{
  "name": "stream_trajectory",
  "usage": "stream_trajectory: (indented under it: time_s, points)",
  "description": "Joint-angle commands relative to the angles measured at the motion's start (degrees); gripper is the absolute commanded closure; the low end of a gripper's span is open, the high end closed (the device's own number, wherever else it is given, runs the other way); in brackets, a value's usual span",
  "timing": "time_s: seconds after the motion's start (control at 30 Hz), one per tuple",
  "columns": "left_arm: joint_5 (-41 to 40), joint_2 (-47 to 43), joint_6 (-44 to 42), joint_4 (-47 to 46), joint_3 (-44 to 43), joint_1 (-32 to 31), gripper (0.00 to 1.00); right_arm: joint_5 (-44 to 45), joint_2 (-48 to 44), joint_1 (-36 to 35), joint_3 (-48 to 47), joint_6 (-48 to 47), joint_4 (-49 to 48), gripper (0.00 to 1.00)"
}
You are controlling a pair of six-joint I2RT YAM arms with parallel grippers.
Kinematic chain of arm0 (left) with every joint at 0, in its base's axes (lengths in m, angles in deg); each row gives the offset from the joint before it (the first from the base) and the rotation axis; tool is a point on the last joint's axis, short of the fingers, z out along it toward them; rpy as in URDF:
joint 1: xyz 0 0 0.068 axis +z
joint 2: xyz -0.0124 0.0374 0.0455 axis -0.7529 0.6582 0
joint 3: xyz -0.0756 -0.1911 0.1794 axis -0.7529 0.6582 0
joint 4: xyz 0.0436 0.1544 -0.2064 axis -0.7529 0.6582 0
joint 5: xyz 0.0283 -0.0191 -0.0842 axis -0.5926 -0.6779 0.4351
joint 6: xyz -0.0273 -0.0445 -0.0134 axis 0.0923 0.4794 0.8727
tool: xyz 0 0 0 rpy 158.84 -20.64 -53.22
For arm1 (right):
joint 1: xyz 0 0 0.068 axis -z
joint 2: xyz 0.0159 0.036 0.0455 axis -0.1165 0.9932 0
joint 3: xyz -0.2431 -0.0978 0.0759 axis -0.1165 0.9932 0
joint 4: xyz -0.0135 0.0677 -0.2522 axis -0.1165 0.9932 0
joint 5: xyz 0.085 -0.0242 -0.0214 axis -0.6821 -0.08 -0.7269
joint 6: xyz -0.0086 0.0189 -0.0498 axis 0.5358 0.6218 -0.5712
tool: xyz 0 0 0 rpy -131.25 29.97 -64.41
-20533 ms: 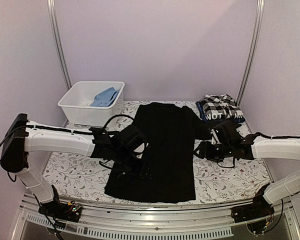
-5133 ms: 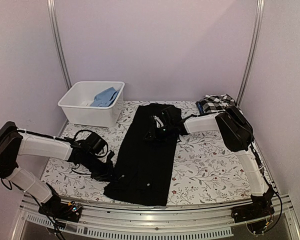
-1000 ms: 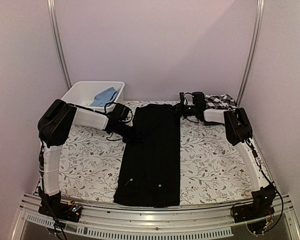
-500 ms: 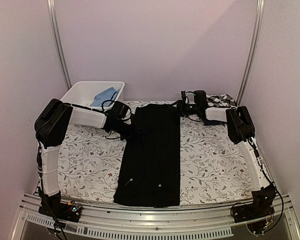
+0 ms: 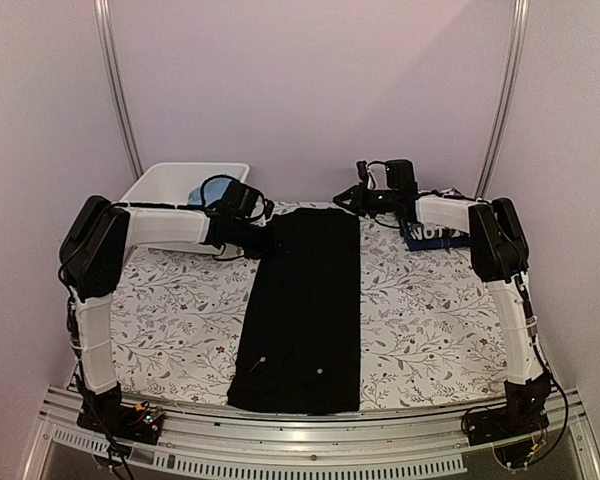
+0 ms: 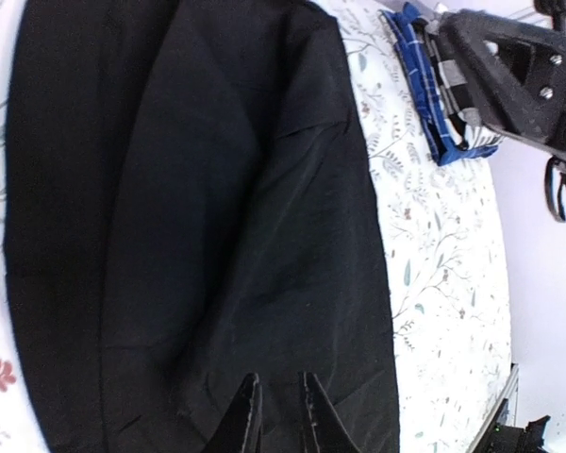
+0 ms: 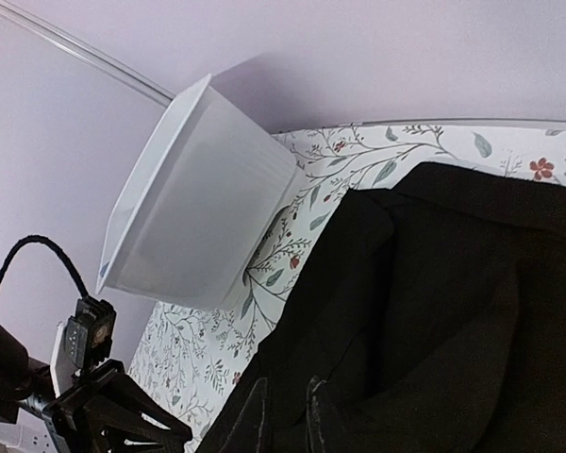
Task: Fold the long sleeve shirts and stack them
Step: Smooth out the rectangle-folded shirt at the center of the board.
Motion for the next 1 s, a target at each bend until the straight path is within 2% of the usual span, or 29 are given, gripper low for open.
stream_trajectory:
  time_s: [0.0,0.17,0.3,0.67,0.97]
  points:
    - [4.06,4.48,-2.4,-3.36,-4.69,-1.24,0.86,-3.03,1.59,-2.32,1.26,1.28,0.17,0.91]
    - [6.69,10.73,-3.58,-2.97,-10.42,-1.61,0.88,-4.28,3.6,-2.41,1.79,2.94,-1.37,0.96]
    - [6.79,15.85,-3.82,-2.68,-14.72,-1.35,0.89,-4.58,7.12,-2.45,-1.62,3.98,-1.34,0.97]
    - [4.64,27.05,-2.6,4.25,-25.93,1.7,0.9,-3.51,18.92,-1.0,-12.48,12.23,-1.61,0.96]
    - [3.64,26.29,-1.59,5.56,-25.31,2.1,0.89,-4.27,22.32,1.6,-16.92,19.83,-4.49,0.89]
